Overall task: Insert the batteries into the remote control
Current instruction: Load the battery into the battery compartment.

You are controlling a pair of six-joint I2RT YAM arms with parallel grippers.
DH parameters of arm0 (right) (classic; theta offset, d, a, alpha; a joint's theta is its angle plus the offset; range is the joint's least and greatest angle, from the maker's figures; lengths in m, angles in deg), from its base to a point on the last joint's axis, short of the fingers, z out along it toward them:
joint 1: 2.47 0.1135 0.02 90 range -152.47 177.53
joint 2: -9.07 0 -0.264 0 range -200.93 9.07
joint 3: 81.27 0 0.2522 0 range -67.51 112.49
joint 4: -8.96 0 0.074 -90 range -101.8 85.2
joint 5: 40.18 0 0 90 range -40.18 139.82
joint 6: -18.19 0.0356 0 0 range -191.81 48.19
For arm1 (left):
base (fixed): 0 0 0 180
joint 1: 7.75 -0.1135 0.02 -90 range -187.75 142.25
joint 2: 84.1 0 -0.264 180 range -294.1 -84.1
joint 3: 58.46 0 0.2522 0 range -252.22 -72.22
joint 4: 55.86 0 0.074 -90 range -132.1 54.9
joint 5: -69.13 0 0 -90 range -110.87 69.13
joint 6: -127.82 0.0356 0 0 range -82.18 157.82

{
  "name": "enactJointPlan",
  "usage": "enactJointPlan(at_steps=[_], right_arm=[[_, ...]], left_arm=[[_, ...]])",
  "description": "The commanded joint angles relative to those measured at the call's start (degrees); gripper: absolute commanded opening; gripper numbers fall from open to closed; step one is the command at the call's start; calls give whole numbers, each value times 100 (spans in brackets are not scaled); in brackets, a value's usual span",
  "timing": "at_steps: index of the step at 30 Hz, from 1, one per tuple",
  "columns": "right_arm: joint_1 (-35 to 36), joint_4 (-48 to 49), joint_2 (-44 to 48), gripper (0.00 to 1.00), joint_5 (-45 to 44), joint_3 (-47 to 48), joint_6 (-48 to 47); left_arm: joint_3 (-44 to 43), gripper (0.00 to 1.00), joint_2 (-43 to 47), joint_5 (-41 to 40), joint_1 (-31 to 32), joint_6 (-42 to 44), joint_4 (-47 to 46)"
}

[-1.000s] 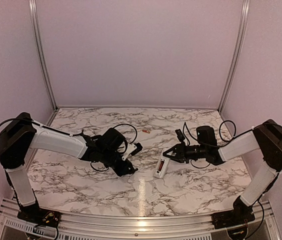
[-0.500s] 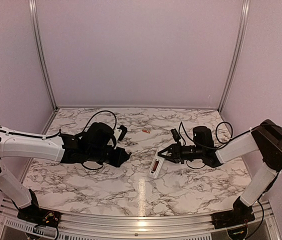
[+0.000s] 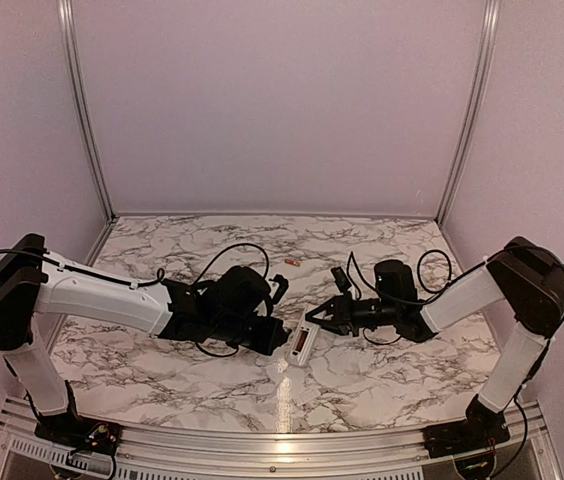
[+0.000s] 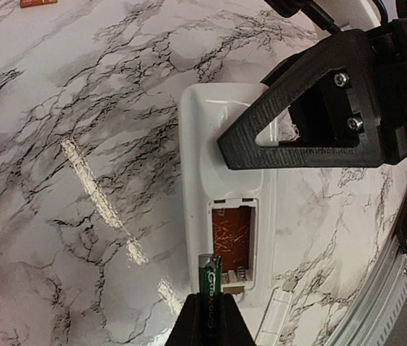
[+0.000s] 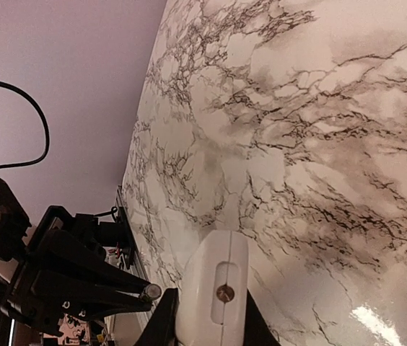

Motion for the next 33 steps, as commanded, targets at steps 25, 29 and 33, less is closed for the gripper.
enactJointPlan(at_steps=[25,29,33], right_arm=[[134,788,-274,0,-48,-49,569],[138,836,-276,0,-32,-66,612],[151,836,-301,0,-4,-75,632]], left_arm=[[-1100,0,-1051,-560,228,-447,813],[-1160,0,-1104,-845,228,-586,911],[-1218,0,-1143,-1068,228,-602,976]])
